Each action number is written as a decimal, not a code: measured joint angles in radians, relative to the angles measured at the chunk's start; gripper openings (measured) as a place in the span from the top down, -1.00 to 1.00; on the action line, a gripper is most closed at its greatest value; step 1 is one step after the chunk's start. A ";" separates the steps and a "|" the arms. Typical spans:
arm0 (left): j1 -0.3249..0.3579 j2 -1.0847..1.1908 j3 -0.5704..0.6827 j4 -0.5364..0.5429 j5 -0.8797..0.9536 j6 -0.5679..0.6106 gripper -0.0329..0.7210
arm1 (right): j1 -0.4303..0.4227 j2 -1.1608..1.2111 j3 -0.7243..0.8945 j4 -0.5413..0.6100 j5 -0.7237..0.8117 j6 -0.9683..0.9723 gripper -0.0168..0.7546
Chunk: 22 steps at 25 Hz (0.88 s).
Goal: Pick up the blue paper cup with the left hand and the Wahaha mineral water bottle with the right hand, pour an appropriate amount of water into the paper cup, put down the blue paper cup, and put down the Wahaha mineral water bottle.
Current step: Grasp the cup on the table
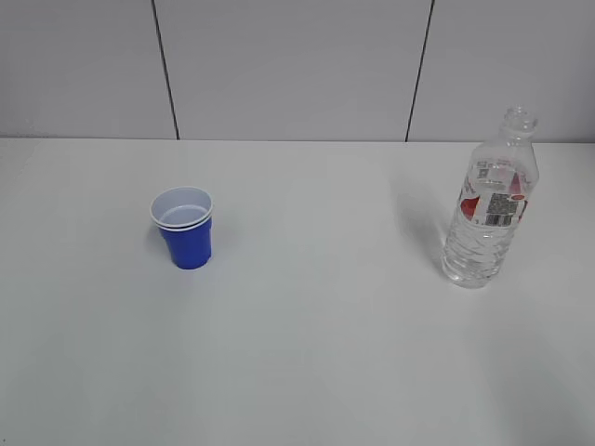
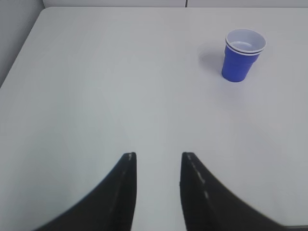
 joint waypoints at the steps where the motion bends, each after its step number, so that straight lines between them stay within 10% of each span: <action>1: 0.000 0.000 0.000 0.000 0.000 0.000 0.28 | 0.000 0.000 0.000 0.000 0.000 0.000 -0.56; 22: 0.000 0.000 0.000 0.000 0.000 0.000 0.28 | 0.000 0.000 0.000 0.000 0.000 0.000 -0.56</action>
